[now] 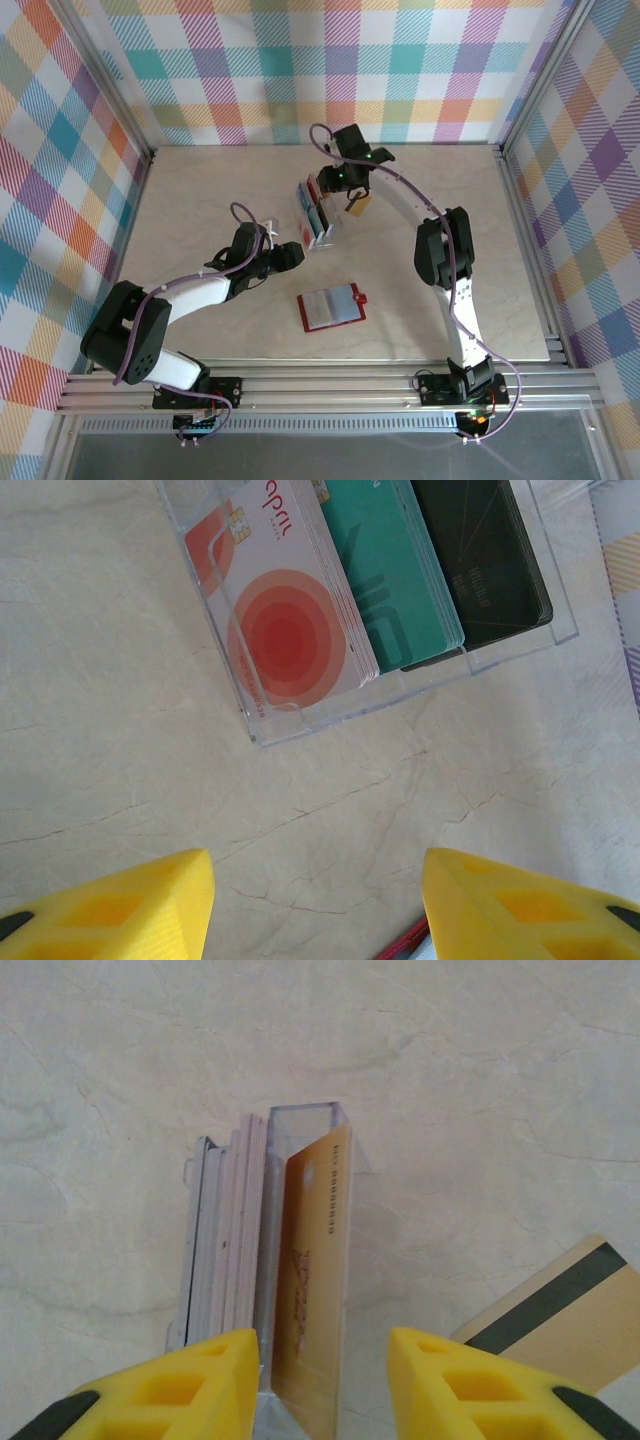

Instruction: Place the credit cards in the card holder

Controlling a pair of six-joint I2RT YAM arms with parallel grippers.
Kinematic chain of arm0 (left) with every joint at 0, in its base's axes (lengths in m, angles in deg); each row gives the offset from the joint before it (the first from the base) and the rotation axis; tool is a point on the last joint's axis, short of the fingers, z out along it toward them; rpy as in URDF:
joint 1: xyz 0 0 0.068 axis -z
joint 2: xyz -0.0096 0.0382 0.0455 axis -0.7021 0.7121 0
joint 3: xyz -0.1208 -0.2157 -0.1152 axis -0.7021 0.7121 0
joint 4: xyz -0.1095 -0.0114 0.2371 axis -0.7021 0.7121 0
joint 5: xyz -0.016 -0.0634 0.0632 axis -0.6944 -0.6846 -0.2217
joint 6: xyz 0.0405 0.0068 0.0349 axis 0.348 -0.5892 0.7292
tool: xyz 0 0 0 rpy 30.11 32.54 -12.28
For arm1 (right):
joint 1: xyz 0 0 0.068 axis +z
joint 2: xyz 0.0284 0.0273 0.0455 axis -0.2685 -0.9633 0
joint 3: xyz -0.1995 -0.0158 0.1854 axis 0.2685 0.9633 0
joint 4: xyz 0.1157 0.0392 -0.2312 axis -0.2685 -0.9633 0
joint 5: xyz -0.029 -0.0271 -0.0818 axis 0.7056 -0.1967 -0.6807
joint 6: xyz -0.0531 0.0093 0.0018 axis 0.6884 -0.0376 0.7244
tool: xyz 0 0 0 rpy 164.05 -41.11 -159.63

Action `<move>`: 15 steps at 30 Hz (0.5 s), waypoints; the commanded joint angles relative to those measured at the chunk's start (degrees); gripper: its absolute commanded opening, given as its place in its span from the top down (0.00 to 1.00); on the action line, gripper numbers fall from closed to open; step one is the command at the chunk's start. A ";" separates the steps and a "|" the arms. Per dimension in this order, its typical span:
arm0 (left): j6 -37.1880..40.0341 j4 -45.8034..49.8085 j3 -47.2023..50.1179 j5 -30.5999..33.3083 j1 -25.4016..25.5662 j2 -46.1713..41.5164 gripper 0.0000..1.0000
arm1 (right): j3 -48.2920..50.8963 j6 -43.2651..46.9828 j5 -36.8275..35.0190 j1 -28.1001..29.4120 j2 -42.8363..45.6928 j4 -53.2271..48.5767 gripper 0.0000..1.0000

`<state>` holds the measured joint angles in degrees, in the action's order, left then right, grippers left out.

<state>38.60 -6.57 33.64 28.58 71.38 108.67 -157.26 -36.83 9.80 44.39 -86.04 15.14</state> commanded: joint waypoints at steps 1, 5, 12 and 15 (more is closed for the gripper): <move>-0.20 -0.06 -1.35 -0.96 -0.95 0.24 0.43 | -1.31 -0.79 0.67 -0.41 0.87 0.24 0.61; -0.10 0.28 -1.41 -0.78 -0.95 -0.07 0.43 | -5.49 -0.64 2.95 -0.43 -2.43 -2.86 0.61; 0.06 0.34 -1.56 -0.78 -1.03 0.14 0.43 | -8.54 -0.32 6.10 -0.34 -4.64 -5.61 0.62; -0.07 0.29 -1.51 -0.96 -1.03 0.03 0.43 | -10.00 -0.27 4.71 -0.34 -5.61 -6.92 0.62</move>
<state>38.60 -6.54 33.64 28.58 71.38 108.67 -164.66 -36.78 13.74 43.87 -90.19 11.16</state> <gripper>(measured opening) 0.573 0.377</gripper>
